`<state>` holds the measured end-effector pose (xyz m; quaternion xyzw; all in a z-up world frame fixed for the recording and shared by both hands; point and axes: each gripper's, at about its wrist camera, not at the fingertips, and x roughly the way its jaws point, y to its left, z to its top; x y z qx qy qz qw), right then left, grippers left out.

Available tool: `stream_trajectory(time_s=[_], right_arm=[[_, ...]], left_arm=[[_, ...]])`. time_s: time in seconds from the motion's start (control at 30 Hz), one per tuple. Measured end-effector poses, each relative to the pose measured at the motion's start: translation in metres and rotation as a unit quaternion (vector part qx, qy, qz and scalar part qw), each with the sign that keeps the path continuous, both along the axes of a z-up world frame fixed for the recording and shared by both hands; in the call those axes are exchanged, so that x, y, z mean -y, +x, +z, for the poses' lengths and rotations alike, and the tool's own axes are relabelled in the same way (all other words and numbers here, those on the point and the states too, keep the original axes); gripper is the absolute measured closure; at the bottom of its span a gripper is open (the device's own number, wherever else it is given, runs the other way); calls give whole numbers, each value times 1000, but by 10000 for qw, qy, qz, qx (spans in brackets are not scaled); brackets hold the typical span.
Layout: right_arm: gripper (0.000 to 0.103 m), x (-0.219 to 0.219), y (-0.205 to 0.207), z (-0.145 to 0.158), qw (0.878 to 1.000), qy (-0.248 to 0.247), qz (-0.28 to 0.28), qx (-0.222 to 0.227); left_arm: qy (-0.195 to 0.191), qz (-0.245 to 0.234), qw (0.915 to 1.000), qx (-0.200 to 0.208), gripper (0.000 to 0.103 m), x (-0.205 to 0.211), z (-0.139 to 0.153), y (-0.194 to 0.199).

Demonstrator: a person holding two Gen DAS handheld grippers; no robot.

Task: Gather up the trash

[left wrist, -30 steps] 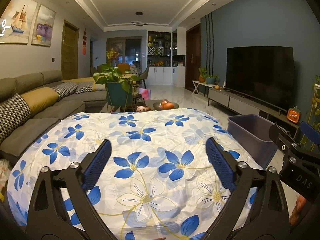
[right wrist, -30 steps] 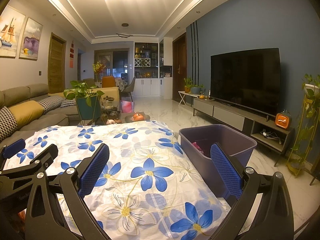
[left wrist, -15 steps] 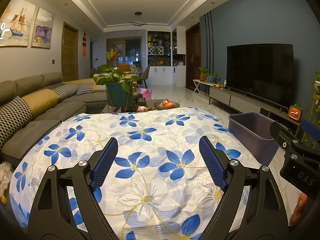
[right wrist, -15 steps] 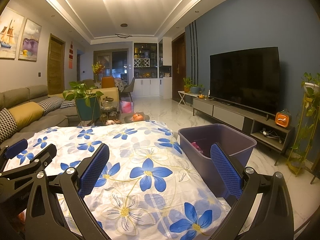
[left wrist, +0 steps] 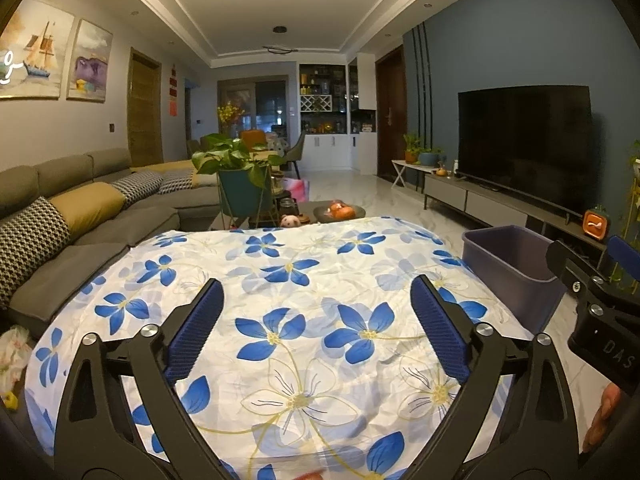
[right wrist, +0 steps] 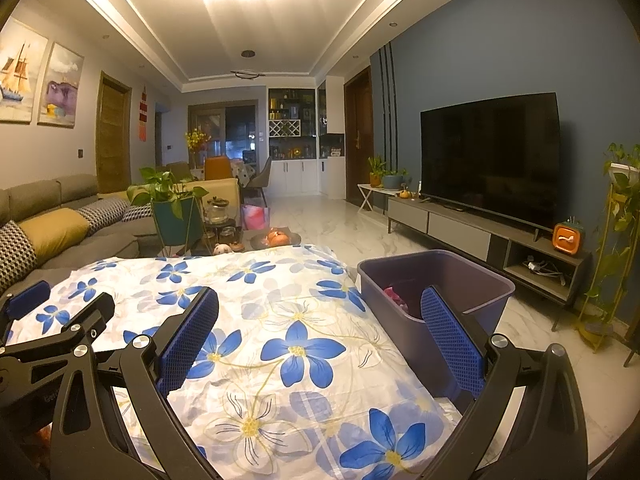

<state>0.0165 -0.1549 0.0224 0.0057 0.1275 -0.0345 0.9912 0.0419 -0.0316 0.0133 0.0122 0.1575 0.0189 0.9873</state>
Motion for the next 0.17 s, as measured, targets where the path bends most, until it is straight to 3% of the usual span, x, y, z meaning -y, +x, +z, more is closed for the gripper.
stream_trajectory(time_s=[0.17], right_arm=[[5,1,3,1,10000,63,-10,6]], left_arm=[[-184,29,9998,-94,8,-7,1,4]])
